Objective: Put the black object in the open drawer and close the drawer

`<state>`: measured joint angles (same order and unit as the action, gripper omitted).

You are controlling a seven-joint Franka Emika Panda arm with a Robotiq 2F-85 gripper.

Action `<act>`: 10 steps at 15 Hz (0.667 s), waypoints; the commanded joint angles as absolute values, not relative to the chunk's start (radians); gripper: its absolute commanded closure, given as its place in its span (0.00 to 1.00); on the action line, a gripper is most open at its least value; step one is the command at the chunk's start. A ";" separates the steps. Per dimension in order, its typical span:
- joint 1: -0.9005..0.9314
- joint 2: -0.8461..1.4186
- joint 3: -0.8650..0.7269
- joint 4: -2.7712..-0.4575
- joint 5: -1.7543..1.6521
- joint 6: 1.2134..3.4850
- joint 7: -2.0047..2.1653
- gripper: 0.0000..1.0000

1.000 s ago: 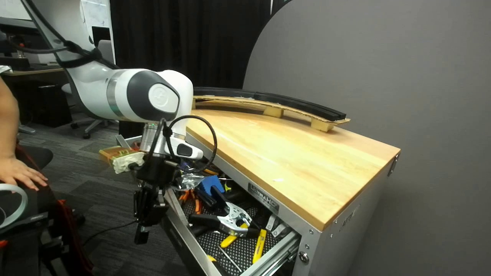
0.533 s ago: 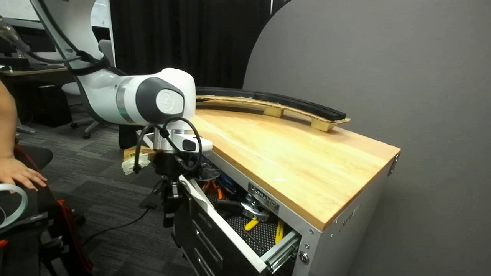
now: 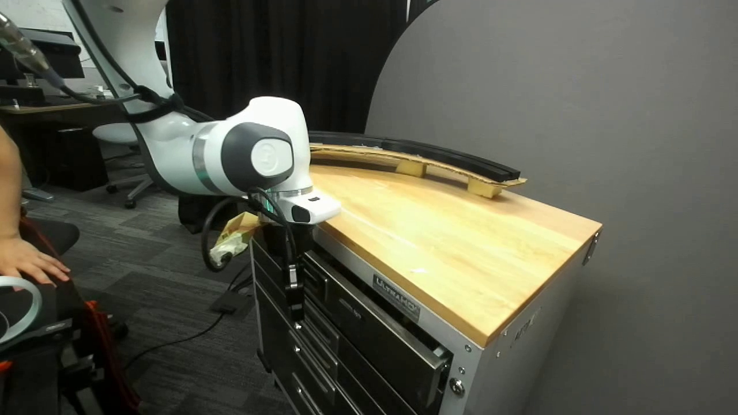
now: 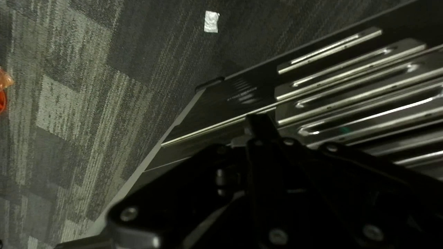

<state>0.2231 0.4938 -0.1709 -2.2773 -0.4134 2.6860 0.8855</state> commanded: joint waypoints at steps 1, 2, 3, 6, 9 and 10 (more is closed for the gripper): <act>0.275 0.537 -0.227 -2.237 -0.392 2.786 0.979 1.00; 0.286 0.544 -0.233 -2.239 -0.385 2.809 0.995 1.00; 0.291 0.551 -0.233 -2.241 -0.372 2.827 1.001 1.00; 0.314 0.565 -0.233 -2.253 -0.332 2.874 1.008 1.00; 0.309 0.515 -0.232 -2.297 -0.276 2.905 0.974 0.74; 0.320 0.480 -0.249 -2.322 -0.276 2.916 0.971 0.72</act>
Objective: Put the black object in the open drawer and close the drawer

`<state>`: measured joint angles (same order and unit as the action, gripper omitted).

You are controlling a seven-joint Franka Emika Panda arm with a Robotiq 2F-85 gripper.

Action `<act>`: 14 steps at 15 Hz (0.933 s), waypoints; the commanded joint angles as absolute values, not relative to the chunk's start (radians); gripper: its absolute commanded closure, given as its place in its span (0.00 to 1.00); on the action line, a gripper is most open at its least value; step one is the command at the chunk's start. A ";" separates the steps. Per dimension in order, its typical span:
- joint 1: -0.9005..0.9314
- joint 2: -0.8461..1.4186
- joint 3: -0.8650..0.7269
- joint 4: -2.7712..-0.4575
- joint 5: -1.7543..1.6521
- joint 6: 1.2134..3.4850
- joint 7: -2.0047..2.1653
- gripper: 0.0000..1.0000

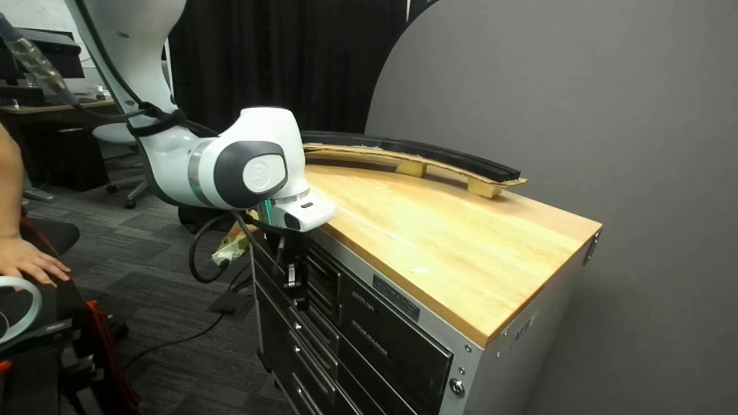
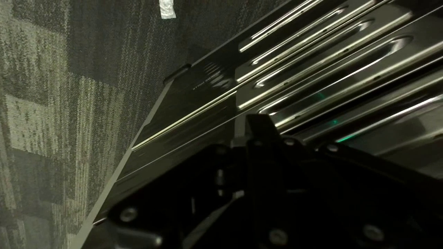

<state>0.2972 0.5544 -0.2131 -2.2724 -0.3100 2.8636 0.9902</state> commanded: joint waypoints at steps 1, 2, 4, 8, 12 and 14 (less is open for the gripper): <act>0.331 0.434 -0.268 -2.350 -0.290 2.913 0.954 0.66; 0.352 0.384 -0.299 -2.374 -0.310 2.908 0.948 0.57; 0.369 0.282 -0.326 -2.400 -0.364 2.841 0.880 0.42; 0.267 0.064 -0.184 -2.411 -0.348 2.630 0.609 0.12; 0.208 -0.074 -0.035 -2.358 -0.206 2.418 0.329 0.00; 0.196 -0.107 0.009 -2.333 -0.144 2.354 0.196 0.00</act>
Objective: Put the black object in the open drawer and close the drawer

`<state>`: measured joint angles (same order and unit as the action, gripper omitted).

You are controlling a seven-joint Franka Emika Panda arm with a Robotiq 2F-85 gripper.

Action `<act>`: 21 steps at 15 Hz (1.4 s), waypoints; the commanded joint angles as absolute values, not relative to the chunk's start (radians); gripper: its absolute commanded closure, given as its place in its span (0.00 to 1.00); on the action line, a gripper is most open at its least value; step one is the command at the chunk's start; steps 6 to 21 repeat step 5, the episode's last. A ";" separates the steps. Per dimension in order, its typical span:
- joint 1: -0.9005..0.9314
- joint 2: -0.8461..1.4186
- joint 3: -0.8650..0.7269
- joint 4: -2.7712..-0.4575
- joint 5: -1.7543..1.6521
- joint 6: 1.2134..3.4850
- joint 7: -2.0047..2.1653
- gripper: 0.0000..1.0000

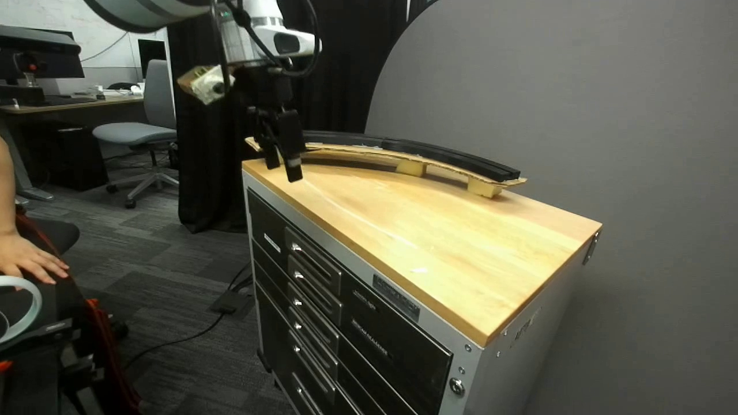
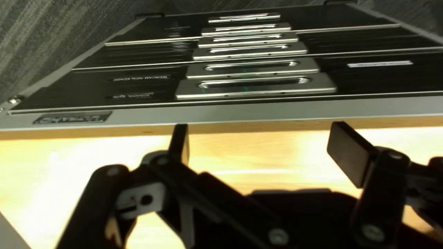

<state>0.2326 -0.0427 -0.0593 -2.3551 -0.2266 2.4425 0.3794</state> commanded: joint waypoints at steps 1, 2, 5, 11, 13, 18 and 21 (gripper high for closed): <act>0.171 -0.070 0.021 -2.347 -0.191 2.406 0.311 0.00; 0.170 -0.089 0.035 -2.342 -0.169 2.381 0.267 0.00; 0.169 -0.101 0.042 -2.339 -0.161 2.367 0.231 0.00; 0.169 -0.101 0.042 -2.339 -0.161 2.367 0.231 0.00; 0.169 -0.101 0.042 -2.339 -0.161 2.367 0.231 0.00; 0.169 -0.101 0.042 -2.339 -0.161 2.367 0.231 0.00; 0.169 -0.101 0.042 -2.339 -0.161 2.367 0.231 0.00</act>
